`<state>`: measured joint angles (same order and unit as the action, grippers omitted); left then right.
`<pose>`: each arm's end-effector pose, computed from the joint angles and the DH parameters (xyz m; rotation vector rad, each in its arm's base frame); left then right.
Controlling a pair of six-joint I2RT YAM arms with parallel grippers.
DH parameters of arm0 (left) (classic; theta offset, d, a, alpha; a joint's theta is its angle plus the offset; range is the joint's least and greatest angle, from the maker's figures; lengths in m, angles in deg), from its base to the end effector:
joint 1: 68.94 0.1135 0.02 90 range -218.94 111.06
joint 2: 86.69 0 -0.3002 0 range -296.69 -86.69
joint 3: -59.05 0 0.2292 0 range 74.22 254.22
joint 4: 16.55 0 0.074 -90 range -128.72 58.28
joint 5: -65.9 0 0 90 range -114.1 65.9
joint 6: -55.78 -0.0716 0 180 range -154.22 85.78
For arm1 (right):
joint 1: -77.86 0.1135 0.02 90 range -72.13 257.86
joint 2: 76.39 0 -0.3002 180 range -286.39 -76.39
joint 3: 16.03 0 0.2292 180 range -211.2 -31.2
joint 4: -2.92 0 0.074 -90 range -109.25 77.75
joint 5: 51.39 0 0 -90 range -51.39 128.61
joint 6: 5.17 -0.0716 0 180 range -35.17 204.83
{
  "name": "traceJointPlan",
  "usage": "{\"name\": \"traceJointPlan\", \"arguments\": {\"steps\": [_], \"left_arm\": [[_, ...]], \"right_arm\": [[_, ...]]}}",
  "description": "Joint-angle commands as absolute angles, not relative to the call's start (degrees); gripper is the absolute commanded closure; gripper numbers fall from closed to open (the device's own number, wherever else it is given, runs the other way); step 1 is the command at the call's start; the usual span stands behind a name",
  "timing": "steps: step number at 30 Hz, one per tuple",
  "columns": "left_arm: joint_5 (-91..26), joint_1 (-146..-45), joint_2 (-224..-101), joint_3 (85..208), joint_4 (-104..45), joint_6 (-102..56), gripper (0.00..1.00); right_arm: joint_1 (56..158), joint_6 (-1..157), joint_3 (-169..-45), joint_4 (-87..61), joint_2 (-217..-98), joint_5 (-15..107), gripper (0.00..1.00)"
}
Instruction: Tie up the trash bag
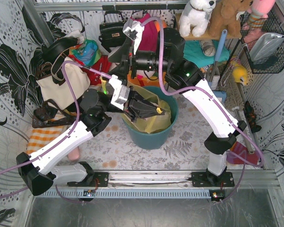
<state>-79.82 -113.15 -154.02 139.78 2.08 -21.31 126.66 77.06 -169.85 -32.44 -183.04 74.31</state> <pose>0.1194 -0.1987 0.5043 1.1947 0.7092 -1.3341 0.2262 0.3218 0.5962 -1.0215 1.1291 1.2269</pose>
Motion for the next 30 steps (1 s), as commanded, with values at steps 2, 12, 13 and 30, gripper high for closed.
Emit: {"name": "traceJointPlan", "arguments": {"steps": [2,12,13,30], "left_arm": [[-82.6,-113.2,-153.7,141.9,0.8,-23.3,1.0],[-84.4,-113.2,-152.9,142.1,0.2,-23.1,1.0],[-84.4,-113.2,-152.9,142.1,0.1,-23.1,1.0],[-84.3,-113.2,-152.9,142.4,-0.5,-23.0,1.0]], "right_arm": [[126.7,78.8,-171.6,-31.8,-182.9,79.3,0.13],[126.9,78.8,-171.2,-29.2,-183.6,83.4,0.02],[127.0,79.0,-171.3,-29.2,-183.7,83.5,0.01],[127.0,81.9,-168.9,-30.2,-181.6,75.8,0.52]]}}
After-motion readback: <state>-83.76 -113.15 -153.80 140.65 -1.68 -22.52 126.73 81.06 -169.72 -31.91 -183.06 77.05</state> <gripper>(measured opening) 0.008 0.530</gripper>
